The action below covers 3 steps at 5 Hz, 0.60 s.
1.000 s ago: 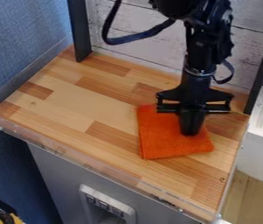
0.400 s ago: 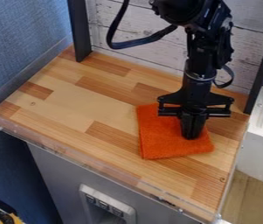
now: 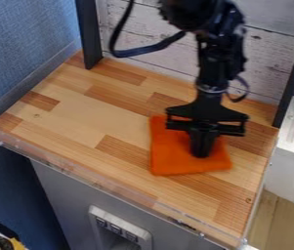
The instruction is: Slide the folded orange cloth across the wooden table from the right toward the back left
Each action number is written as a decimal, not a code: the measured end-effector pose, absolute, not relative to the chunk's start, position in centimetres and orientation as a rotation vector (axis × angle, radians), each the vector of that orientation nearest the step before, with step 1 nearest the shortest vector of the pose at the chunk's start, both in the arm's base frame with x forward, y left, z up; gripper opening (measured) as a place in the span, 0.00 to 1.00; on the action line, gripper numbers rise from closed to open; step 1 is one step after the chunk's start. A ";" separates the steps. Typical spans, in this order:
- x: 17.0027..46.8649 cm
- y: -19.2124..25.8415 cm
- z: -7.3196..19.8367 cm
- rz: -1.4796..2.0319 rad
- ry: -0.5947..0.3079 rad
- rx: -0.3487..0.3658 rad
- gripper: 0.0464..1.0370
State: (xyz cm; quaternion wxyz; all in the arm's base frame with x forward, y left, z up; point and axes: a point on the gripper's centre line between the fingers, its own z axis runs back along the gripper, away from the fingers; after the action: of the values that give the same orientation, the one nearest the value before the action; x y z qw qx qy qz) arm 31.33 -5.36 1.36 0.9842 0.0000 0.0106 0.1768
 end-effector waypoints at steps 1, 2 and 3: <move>31.5 -2.7 2.0 0.281 0.006 -0.007 0.02; 31.4 0.0 2.3 0.208 0.009 -0.014 0.02; 31.4 1.9 2.4 0.138 0.006 -0.019 0.02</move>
State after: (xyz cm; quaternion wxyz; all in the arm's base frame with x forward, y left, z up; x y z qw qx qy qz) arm 31.38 1.91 2.37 0.9976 -0.0097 0.0030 0.0688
